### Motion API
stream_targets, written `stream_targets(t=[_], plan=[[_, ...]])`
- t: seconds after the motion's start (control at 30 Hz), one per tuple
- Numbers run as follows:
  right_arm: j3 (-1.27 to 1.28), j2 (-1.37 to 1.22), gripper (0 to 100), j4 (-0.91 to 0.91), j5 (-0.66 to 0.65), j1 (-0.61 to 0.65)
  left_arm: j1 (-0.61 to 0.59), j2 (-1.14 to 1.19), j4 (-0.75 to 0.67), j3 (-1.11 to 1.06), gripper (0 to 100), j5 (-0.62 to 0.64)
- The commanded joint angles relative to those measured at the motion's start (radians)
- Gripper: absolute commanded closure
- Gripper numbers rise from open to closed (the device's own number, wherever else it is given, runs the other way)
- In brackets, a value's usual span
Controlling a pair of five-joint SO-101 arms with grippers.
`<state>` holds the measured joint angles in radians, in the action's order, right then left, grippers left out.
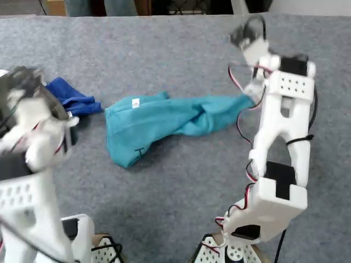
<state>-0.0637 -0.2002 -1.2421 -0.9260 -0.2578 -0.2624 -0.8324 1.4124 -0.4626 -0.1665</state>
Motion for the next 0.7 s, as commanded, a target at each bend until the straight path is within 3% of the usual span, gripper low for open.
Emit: stream_targets(t=[0.0,0.1,0.3,0.47,0.67], plan=[[0.219,0.035,98.5,0.164,-0.026,-0.061,0.113,0.141,-0.158,0.091,79,0.026],[0.352,0.035,98.5,0.282,-0.021,-0.097,0.174,0.318,-0.21,0.165,80,0.133],[0.532,0.027,98.5,0.466,0.057,-0.123,0.231,0.68,-0.16,0.417,80,0.493],[0.599,0.044,98.5,0.559,0.155,-0.121,0.234,0.971,0.014,0.694,80,0.663],[0.602,0.041,98.5,0.569,0.178,-0.121,0.259,1.306,0.236,1.09,80,0.744]])
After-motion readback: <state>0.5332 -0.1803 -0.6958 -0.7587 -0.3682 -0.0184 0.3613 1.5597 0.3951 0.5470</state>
